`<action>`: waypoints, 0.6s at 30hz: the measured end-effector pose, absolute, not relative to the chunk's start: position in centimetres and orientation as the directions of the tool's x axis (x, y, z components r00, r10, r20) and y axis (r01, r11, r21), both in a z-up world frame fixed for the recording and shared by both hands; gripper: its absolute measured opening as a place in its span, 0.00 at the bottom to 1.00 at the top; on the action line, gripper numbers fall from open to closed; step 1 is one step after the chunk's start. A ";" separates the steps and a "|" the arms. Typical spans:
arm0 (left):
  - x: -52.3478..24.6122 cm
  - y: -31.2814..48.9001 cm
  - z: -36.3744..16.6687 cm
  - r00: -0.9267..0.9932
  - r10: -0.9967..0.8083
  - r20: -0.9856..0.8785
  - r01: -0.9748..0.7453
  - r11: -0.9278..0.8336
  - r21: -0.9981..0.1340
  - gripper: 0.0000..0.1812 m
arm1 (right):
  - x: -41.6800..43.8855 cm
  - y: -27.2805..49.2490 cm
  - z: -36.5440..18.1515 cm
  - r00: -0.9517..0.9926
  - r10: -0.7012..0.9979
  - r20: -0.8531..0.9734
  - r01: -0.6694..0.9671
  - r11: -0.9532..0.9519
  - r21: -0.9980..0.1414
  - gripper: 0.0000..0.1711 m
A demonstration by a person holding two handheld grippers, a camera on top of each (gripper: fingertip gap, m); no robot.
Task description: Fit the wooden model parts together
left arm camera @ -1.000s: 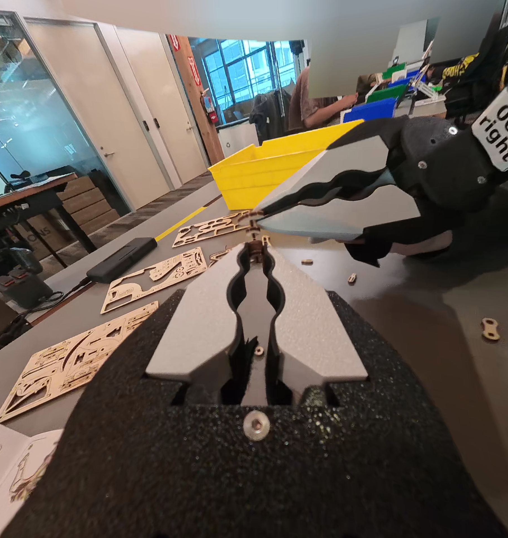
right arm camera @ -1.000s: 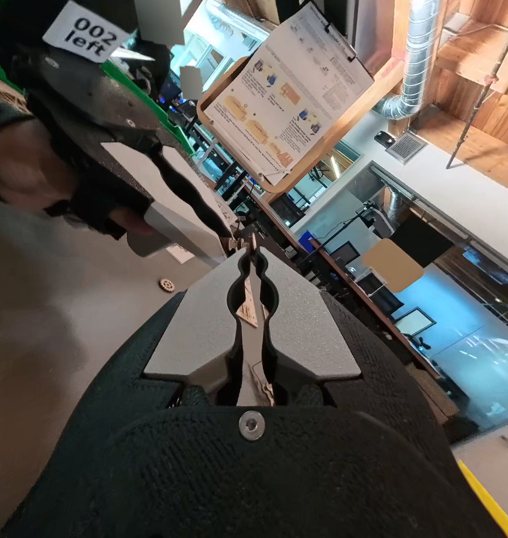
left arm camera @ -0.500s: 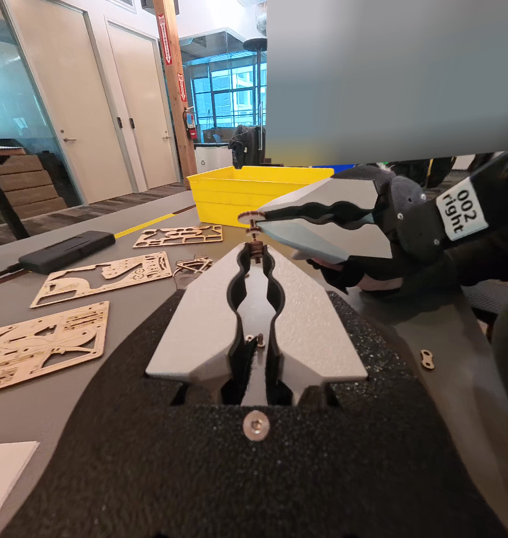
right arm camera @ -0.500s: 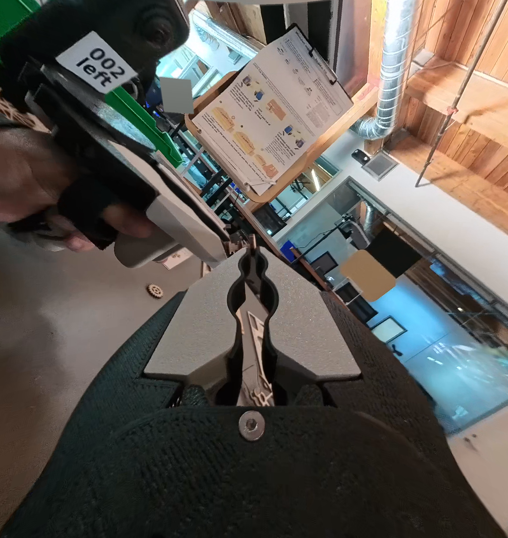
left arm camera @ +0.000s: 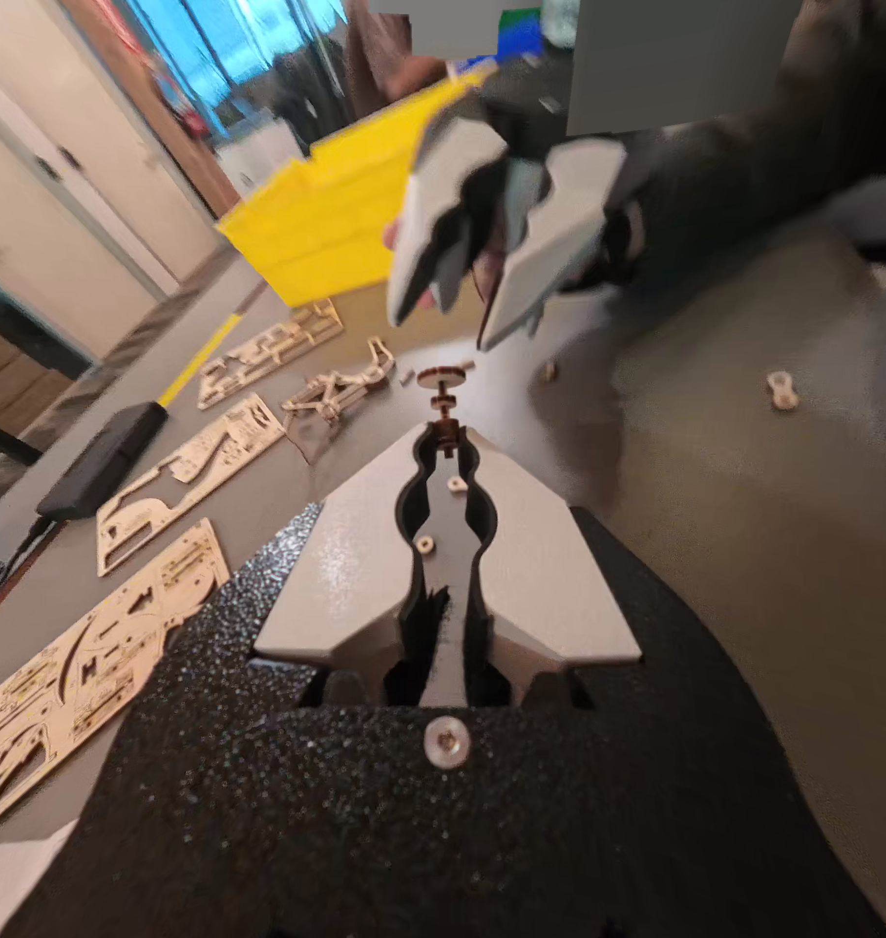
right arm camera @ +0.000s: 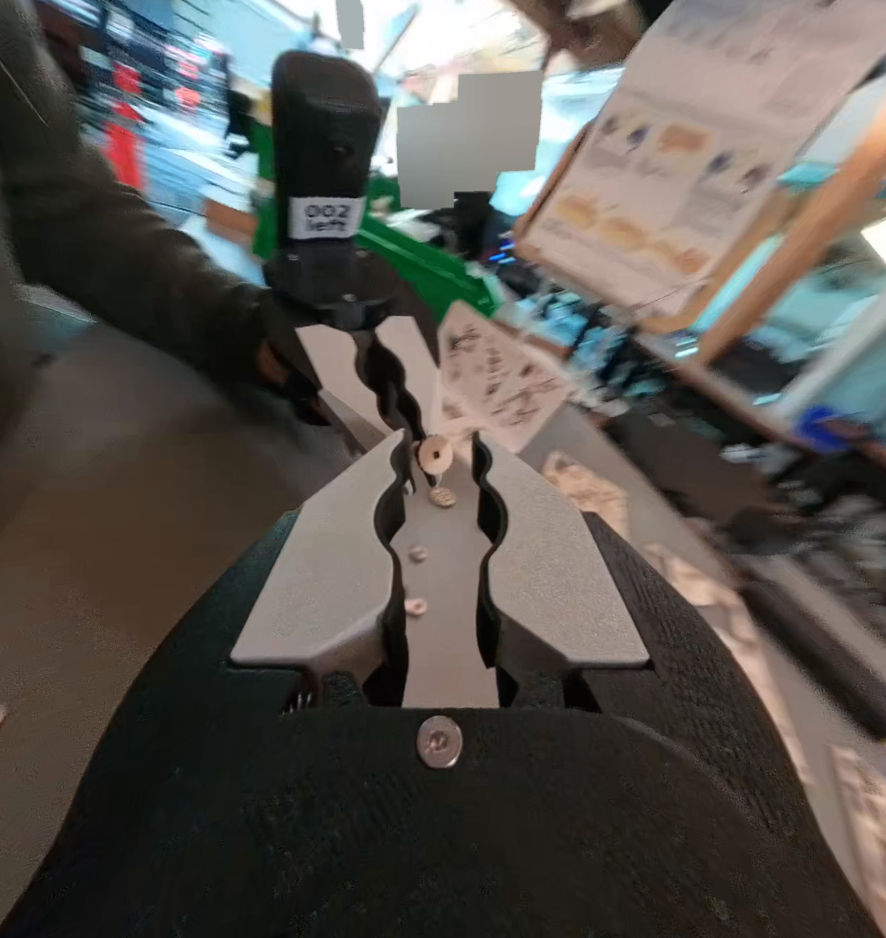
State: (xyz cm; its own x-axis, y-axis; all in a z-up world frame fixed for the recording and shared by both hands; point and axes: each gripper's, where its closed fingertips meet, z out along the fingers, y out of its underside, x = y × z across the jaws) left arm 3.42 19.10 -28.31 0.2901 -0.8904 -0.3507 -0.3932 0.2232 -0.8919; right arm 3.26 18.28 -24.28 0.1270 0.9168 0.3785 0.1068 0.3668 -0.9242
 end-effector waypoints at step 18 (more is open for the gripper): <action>4.0 15.9 -34.7 0.096 -0.992 -0.082 -0.639 0.002 -0.769 0.03 | 3.6 15.9 -33.1 -0.176 0.979 0.103 0.534 0.182 -0.826 0.08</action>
